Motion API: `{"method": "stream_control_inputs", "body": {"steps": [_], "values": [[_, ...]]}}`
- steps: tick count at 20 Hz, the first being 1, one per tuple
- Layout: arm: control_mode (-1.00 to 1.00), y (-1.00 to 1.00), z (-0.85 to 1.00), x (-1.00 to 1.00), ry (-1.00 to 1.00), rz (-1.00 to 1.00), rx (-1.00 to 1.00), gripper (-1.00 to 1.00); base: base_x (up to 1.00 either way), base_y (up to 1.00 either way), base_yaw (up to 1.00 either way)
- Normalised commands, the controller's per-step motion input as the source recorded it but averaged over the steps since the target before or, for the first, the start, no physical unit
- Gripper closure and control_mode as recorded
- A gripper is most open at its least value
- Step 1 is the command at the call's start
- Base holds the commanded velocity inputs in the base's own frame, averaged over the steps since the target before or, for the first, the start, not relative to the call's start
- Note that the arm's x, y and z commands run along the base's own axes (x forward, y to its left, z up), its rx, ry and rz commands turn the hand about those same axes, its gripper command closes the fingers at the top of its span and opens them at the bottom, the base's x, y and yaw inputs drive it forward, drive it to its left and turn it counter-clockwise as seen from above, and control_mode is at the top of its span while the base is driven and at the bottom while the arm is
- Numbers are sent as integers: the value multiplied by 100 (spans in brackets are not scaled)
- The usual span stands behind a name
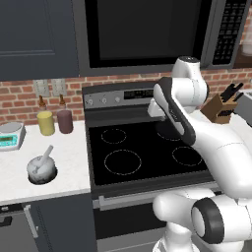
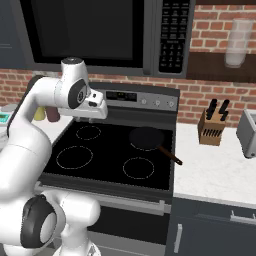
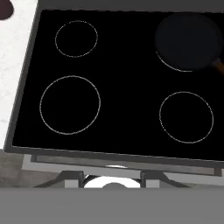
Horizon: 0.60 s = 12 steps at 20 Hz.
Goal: Pick the kettle from the counter and place it on a stove burner. Then turn the burner on.
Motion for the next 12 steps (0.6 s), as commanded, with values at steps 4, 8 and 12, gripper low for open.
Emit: {"method": "stream_control_inputs", "body": {"steps": [4, 8, 12], "values": [[-100, 1, 0, -16, -1, 0, 0, -100, 0, 0, 0], [-100, 38, 0, -58, -4, 10, 0, -100, 0, 0, 0], [-100, 85, 0, -56, -4, 10, 1, -100, 0, 0, 0]]}}
